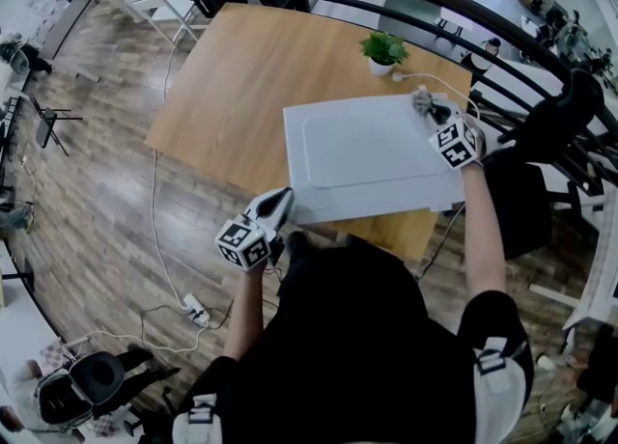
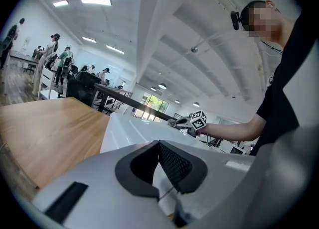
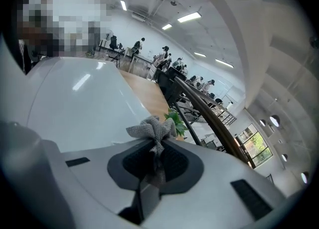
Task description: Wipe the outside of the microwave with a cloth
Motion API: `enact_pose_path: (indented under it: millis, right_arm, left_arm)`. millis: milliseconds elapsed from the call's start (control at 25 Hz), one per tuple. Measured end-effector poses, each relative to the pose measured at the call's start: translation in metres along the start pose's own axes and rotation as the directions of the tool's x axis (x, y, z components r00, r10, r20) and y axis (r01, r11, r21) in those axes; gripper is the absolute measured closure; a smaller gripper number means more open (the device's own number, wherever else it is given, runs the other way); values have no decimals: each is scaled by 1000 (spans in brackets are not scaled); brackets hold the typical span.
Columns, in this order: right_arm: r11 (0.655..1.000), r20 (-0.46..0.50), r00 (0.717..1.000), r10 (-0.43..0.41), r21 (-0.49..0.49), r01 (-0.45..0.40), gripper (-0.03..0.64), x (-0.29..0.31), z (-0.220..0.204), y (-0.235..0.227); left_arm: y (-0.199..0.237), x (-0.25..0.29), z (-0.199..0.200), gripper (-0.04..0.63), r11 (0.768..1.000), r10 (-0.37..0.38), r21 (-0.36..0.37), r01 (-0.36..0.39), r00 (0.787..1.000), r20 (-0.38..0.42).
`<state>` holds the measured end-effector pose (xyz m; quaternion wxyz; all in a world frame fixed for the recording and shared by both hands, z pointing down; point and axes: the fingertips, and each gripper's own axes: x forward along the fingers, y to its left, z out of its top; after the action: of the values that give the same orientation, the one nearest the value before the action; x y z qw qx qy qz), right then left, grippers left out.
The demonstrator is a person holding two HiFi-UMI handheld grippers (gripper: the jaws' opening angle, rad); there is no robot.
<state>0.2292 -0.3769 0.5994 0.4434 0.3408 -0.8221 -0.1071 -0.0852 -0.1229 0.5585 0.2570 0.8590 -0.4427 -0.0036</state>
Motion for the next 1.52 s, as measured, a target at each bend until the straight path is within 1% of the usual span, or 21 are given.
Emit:
enact_pose_path:
  millis: [240, 440, 680, 920, 1240, 1400, 1520]
  right_arm:
    - [999, 23, 999, 30, -36, -29, 584, 7, 35, 31]
    - [997, 20, 999, 41, -65, -40, 584, 20, 60, 49]
    - [993, 73, 993, 91, -79, -86, 586, 28, 103, 91]
    - [985, 59, 991, 119, -137, -110, 586, 38, 136, 117]
    - [981, 75, 986, 149, -140, -137, 586, 53, 175, 147]
    - [978, 91, 982, 164, -145, -150, 586, 59, 197, 165]
    - [977, 109, 978, 178, -141, -162, 586, 65, 213, 179]
  left_arm:
    - [12, -11, 5, 592, 1000, -12, 5, 12, 1000, 2]
    - [26, -17, 11, 592, 1000, -20, 4, 20, 1000, -1]
    - [44, -30, 15, 592, 1000, -22, -1, 22, 1000, -2]
    - [58, -41, 21, 592, 1000, -30, -3, 30, 1000, 3]
    - [84, -64, 23, 592, 1000, -20, 0, 20, 1000, 13]
    - [98, -76, 24, 592, 1000, -6, -11, 6, 1000, 10]
    - [107, -81, 25, 592, 1000, -12, -6, 12, 1000, 12]
